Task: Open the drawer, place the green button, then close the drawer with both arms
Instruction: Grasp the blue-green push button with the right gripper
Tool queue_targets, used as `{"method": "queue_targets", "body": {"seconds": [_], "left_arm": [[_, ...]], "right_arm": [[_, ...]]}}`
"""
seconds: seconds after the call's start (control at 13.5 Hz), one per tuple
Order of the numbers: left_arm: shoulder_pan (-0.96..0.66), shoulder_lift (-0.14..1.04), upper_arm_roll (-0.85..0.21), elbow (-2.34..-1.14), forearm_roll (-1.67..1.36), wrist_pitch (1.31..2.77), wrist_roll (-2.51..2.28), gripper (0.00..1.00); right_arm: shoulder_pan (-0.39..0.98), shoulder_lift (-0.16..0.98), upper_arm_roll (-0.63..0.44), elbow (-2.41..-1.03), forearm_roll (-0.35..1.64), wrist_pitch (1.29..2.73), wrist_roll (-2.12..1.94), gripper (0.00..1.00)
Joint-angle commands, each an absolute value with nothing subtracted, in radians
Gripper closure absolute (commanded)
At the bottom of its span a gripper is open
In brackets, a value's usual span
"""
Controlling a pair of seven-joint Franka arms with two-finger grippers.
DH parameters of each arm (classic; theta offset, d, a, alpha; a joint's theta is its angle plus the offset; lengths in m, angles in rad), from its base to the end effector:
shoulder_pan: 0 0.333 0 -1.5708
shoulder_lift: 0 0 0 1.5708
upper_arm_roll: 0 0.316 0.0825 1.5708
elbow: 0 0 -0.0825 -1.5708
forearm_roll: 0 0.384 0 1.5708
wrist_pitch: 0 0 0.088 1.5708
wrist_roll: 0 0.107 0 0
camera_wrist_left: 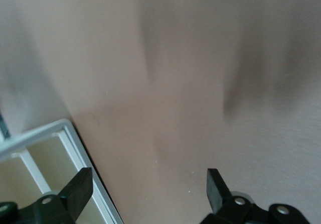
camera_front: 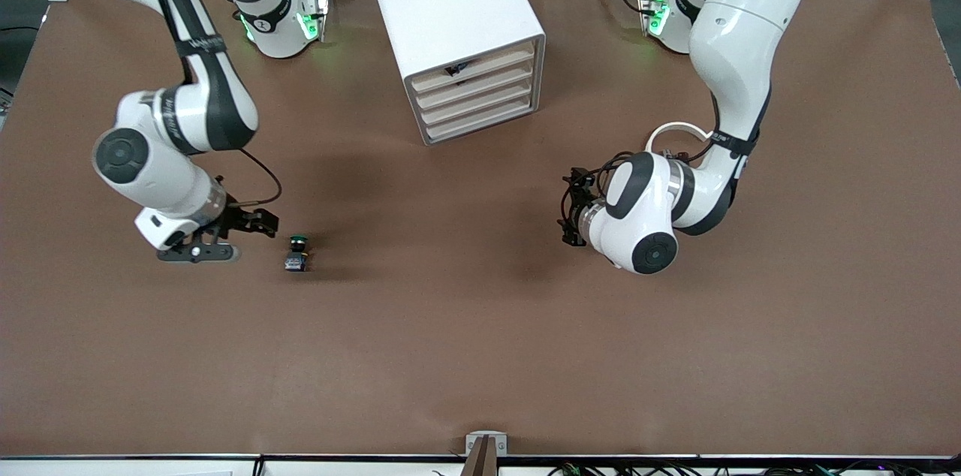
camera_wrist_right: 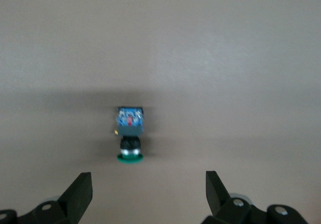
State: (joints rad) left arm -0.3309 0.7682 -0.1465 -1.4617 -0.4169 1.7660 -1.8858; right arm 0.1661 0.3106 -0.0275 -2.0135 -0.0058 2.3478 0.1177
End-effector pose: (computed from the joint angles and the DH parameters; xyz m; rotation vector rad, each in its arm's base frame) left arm 0.5860 -0.3266 0.2117 -1.9253 -1.9935 0.9013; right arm 0.5963 0.0836 0.3014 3.1317 0.0412 0.0395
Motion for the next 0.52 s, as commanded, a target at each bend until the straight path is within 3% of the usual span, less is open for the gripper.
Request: {"method": "queue_targets", "body": {"seconds": [0.0, 0.44], "left_arm": [[-0.356, 0.804, -0.143, -1.445, -0.541, 1.749, -1.982, 0.0], [-0.408, 0.859, -0.143, -1.451, -0.751, 1.663, -2.101, 0.0]], "right_arm": [[0.189, 0.406, -0.031, -1.997, 0.008, 2.446, 0.13, 0.0], [0.189, 0.534, -0.031, -1.942, 0.008, 2.487, 0.13, 0.0]]}}
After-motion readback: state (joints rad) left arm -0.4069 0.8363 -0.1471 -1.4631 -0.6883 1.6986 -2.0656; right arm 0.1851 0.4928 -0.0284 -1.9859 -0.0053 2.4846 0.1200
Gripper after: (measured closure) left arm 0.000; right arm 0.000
